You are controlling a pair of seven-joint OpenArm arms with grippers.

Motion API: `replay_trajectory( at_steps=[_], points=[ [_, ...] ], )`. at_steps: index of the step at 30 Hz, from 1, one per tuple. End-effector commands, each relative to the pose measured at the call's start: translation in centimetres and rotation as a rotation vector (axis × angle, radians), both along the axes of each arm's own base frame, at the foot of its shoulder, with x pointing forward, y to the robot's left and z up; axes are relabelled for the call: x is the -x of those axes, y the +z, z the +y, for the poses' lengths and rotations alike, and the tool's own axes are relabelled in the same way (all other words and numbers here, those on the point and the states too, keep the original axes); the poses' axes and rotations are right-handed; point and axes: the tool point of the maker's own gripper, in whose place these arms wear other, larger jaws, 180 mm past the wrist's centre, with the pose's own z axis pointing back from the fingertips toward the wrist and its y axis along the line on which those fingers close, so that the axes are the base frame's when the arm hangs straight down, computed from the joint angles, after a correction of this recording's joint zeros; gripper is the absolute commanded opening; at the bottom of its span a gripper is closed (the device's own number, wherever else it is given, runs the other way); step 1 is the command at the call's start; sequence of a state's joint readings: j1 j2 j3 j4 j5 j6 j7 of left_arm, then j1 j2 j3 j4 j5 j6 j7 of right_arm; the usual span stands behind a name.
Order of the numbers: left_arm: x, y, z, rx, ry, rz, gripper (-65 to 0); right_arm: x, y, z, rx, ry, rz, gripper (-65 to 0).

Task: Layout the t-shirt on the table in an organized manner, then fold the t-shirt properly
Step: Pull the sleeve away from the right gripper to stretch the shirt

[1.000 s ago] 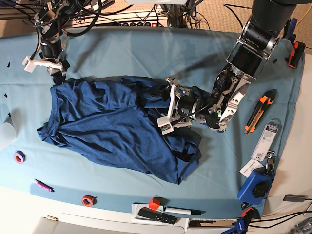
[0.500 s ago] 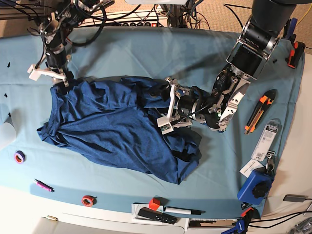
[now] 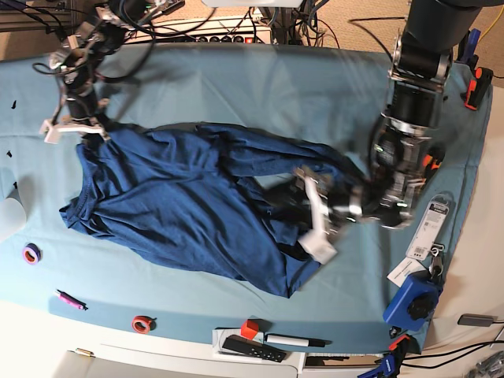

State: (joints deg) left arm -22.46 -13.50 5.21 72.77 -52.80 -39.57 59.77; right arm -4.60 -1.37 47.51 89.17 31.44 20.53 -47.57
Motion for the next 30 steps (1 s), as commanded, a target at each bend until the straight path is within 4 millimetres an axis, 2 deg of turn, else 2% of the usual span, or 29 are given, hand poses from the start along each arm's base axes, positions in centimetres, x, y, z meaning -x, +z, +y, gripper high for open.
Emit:
replay_trajectory(
  at_steps=[1, 7, 12, 14, 24, 30],
  points=[
    [-1.4, 2.2, 1.0, 0.036, 0.027, -0.046, -26.0, -0.2, 0.9, -0.9, 0.029, -0.002, -0.009, -65.0],
    [-2.6, 1.9, 8.4, -0.057, 0.146, -0.056, -26.0, -0.2, 2.2, -3.1, 0.090, 0.005, -0.004, -65.0],
    [-2.5, 1.5, 12.8, -0.150, 0.190, -0.062, -26.0, -0.3, 2.8, -3.9, 0.114, 0.007, -0.005, -65.0],
    [-2.3, 1.2, 13.3, -0.161, 0.195, -0.056, -26.0, -0.3, 2.7, -3.9, 0.112, 0.007, -0.005, -65.0],
    [-2.1, -2.3, 13.9, -0.267, 0.271, -0.093, -27.6, -0.3, 2.7, -3.9, 0.112, 0.008, -0.004, -65.0],
    [-2.9, -3.1, 14.6, -0.338, 0.315, -0.122, -29.4, -0.3, 2.7, -3.8, 0.110, 0.008, -0.003, -65.0]
  ],
)
